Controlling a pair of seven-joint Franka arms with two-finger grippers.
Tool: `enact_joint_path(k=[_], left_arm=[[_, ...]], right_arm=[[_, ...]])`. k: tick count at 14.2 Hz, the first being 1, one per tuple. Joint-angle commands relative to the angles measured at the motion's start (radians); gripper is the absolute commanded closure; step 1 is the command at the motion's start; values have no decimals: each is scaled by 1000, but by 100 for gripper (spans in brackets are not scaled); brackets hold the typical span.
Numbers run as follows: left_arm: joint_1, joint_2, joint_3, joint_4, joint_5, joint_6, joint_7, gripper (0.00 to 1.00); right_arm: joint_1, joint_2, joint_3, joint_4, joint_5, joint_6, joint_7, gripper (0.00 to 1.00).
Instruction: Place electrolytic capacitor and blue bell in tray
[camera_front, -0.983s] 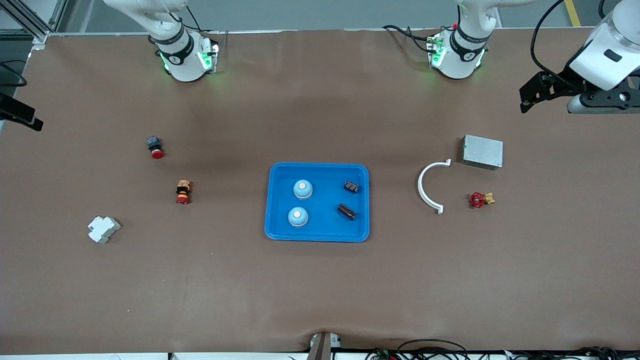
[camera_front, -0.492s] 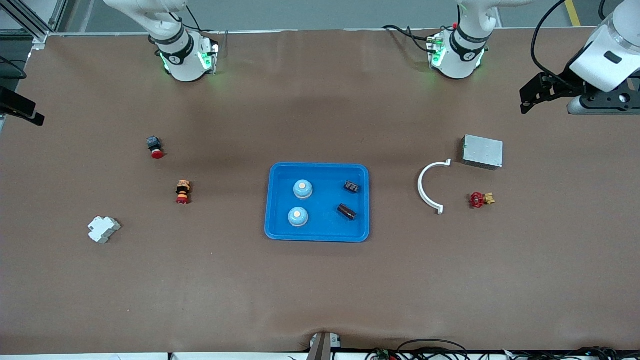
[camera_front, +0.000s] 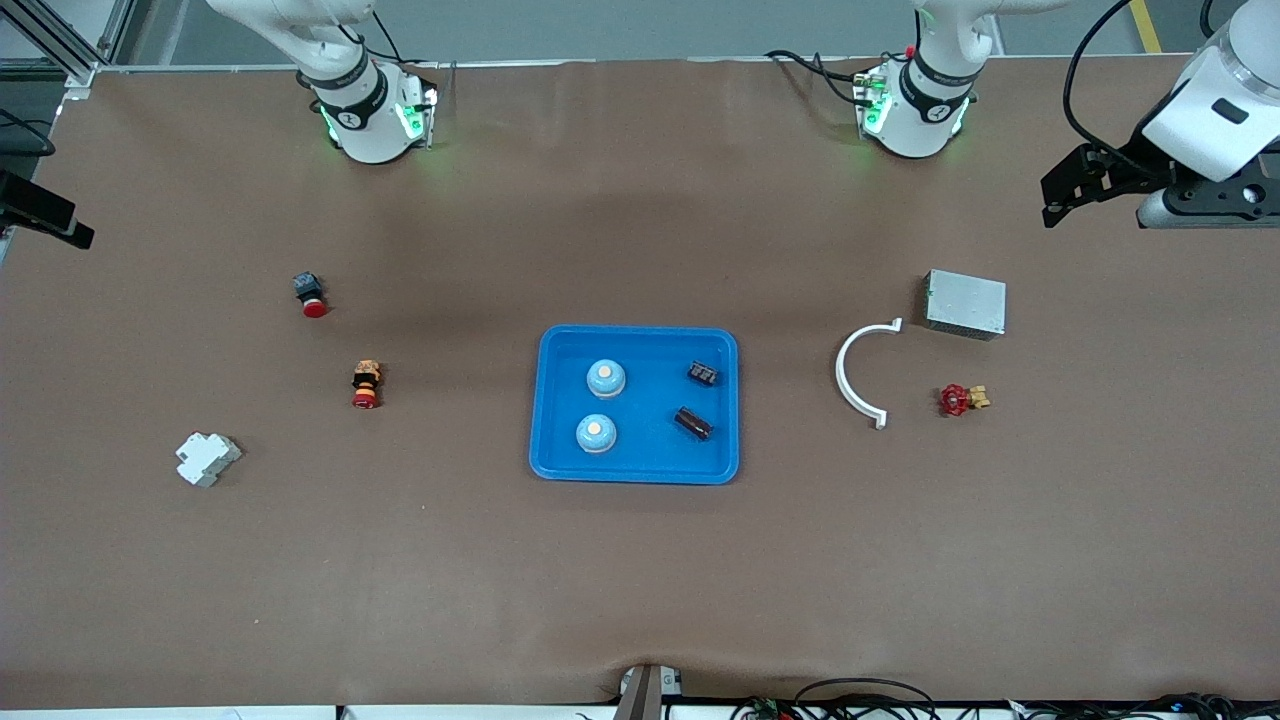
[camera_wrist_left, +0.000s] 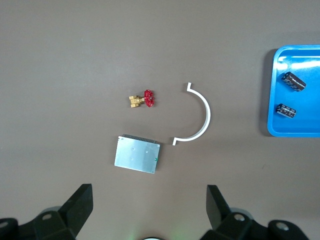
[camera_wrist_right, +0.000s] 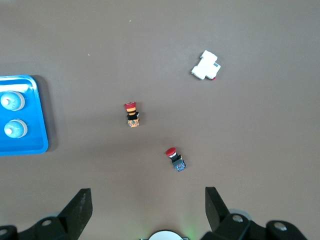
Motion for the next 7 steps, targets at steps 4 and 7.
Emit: enact_joint_path(k=[4,7], left_arm=[[7,24,-4,50,-5,-34,9,0],[9,22,-4,50,-7,-45,11,0]], right_arm=[[-26,-21,20,-3,12,31,-14,0],[-24,-24,20,-3,7,33,-14,0]])
